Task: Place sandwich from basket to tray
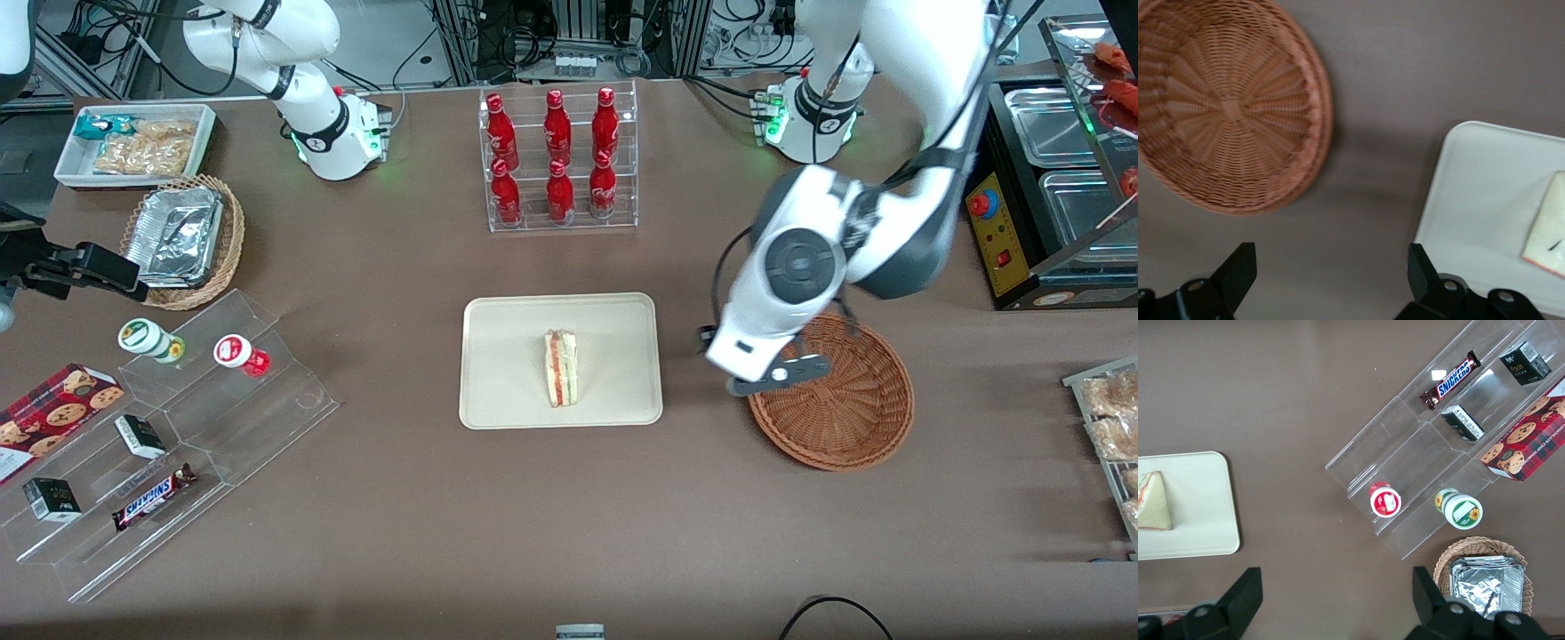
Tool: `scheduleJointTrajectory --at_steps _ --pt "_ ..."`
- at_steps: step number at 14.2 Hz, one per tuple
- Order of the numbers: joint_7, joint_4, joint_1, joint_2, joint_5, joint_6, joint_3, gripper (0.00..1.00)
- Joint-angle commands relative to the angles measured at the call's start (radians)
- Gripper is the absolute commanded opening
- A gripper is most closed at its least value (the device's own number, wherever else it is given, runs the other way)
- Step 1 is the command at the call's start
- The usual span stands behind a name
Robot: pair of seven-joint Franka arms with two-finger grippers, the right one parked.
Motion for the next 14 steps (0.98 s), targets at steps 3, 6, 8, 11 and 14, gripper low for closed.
scheduleJointTrajectory --at_steps 3,6,8,11,14 --pt "0.259 -0.165 0.147 -0.197 -0.067 -0.09 -0.009 1.0" --pt "0.409 -0.165 0.22 -0.28 -0.096 -0.182 -0.003 1.0" --pt "0.504 -0.156 0.248 -0.315 -0.112 -0.222 0.02 1.0" --pt "0.621 -0.142 0.244 -0.381 -0.109 -0.242 0.105 1.0" --pt "0.618 -0.078 0.244 -0.384 -0.098 -0.244 0.154 1.0"
